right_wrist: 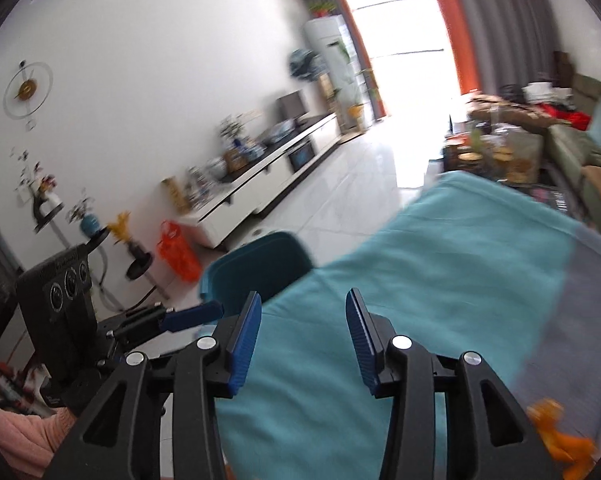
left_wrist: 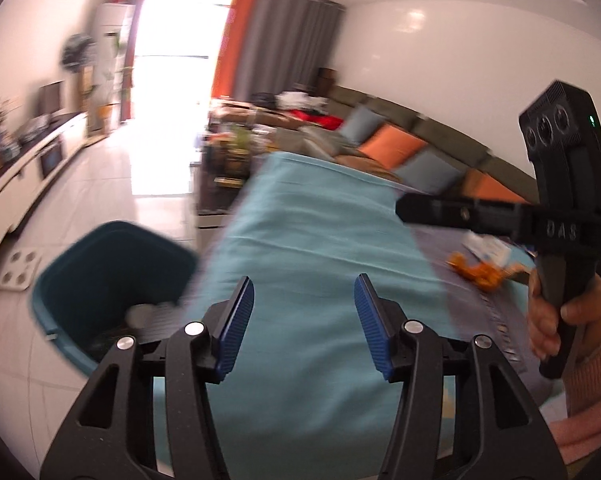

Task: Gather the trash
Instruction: 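Grasp a gold wrapper with the right tool while the left grasps an orange peel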

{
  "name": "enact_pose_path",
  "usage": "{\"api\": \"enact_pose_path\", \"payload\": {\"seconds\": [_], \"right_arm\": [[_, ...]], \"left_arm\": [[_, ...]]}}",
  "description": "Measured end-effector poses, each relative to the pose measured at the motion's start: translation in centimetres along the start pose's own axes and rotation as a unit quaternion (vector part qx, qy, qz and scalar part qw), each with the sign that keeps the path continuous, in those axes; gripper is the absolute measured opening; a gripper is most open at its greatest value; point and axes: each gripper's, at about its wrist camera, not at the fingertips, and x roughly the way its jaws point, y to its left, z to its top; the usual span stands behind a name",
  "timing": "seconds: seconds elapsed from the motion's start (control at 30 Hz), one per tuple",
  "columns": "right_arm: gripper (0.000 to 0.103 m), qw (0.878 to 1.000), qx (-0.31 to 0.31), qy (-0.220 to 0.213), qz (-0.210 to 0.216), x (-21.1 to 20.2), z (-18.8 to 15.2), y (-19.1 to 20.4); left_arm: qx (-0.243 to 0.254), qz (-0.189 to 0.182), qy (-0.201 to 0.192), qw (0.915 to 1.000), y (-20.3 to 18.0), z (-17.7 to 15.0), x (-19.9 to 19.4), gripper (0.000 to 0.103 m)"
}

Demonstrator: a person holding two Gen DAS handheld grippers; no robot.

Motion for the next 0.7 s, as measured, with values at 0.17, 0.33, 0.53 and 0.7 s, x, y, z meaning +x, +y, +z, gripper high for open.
{"api": "enact_pose_path", "payload": {"seconds": [0.17, 0.33, 0.53, 0.7], "right_arm": [[0.042, 0.997, 0.043, -0.037, -0.057, -5.9, -1.9, -4.3], [0.042, 0.987, 0.084, -0.072, -0.113, -10.5, -3.5, -7.8], [0.042, 0.972, 0.145, -0.093, -0.158, -14.3, -6.5, -12.6], [0.044, 0.959, 0.198, -0.095, -0.179, -16.1, -9.5, -15.7]], "left_arm": [[0.041, -0.055, 0.024, 0.9974, -5.2, -0.2, 2.7, 0.052], [0.077, -0.098, 0.042, 0.9913, -10.2, -0.3, 4.9, 0.052], [0.111, -0.128, 0.064, 0.9834, -14.3, -0.8, 6.7, 0.052], [0.128, -0.145, 0.087, 0.9773, -16.9, -0.9, 8.6, 0.052]]}}
